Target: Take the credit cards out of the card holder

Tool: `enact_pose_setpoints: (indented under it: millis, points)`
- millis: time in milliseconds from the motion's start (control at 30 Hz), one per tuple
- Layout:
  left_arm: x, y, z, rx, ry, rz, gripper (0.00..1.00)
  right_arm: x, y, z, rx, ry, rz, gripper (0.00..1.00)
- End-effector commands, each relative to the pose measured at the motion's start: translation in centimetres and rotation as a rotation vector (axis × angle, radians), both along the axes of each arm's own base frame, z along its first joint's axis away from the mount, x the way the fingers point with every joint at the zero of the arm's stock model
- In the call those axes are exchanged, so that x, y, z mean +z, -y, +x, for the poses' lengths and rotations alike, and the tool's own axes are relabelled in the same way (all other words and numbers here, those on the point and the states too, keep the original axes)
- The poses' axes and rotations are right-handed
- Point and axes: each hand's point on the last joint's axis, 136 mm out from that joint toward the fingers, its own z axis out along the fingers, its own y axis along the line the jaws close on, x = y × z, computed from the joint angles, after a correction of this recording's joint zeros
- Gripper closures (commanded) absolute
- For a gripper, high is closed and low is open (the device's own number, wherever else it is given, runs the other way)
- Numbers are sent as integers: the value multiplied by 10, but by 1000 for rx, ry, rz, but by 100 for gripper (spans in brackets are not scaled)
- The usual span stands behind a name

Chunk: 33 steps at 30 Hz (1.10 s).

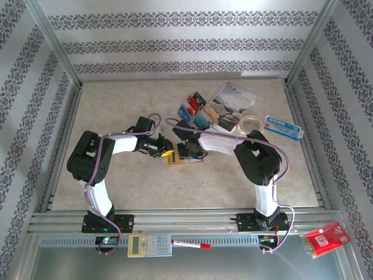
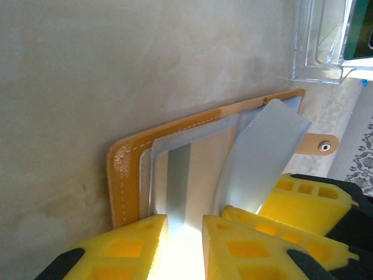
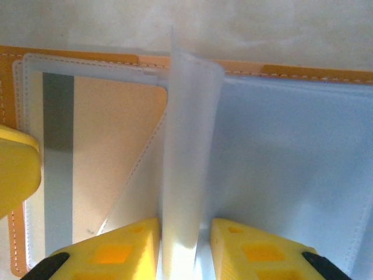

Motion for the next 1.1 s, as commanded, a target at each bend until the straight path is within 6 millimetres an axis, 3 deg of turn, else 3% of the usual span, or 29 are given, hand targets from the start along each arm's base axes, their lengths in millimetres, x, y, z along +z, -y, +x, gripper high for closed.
enact_pose_setpoints:
  millis: [0, 200, 333, 433, 633, 867, 1067]
  points:
    - [-20, -10, -9, -20, -31, 105, 76, 4, 25, 3, -59, 64, -88, 67]
    - [-18, -8, -8, -27, -28, 93, 77, 29, 55, 11, -163, 189, -160, 65]
    - [-12, -5, -6, -33, -15, 78, 77, 49, 63, 15, -210, 267, -123, 64]
    - [-8, -3, -4, -41, -6, 71, 77, 67, 56, 19, -200, 318, -53, 64]
    - [-6, -2, -4, -47, 0, 66, 77, 94, 21, 22, -106, 351, 132, 65]
    - [-7, -2, -4, -49, 4, 70, 78, 64, -18, 16, -53, 184, 301, 79]
    - [-10, -4, -5, -47, -2, 76, 78, 42, -18, 17, -103, 108, 342, 86]
